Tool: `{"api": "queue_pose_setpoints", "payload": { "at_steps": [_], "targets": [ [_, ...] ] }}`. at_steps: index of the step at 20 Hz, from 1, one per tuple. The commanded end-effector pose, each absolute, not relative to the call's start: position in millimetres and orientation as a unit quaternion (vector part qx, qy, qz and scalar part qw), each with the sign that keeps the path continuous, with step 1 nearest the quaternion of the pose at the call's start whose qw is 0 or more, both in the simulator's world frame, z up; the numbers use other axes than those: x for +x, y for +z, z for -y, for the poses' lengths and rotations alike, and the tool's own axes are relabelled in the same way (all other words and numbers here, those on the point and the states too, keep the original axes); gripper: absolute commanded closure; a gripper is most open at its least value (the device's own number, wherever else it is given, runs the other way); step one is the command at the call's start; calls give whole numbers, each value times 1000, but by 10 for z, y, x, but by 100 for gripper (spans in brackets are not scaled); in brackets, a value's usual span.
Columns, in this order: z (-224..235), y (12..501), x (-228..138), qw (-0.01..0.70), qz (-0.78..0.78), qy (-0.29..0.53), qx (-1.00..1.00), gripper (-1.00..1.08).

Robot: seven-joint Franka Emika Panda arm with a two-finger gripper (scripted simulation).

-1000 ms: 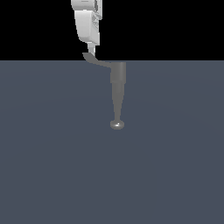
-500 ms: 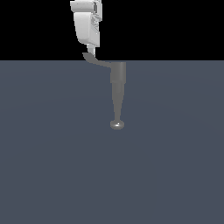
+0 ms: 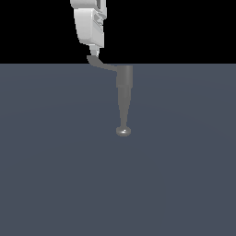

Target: Turn on the faucet by rotating a designated handle.

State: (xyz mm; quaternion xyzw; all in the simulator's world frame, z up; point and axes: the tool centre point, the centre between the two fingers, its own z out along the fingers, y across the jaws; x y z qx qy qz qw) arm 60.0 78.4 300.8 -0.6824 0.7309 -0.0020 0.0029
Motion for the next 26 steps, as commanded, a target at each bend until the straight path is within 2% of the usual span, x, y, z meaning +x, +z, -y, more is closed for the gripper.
{"api": "queue_pose_setpoints", "payload": {
  "at_steps": [1, 18, 19, 26],
  "targets": [
    [-784, 2984, 507, 0, -731, 0, -682, 108],
    [-803, 2985, 24, 0, -731, 0, -682, 108],
    [-788, 3021, 83, 4, -732, -3, -681, 108],
    [-628, 3009, -114, 3, -732, -2, -681, 108]
  ]
}}
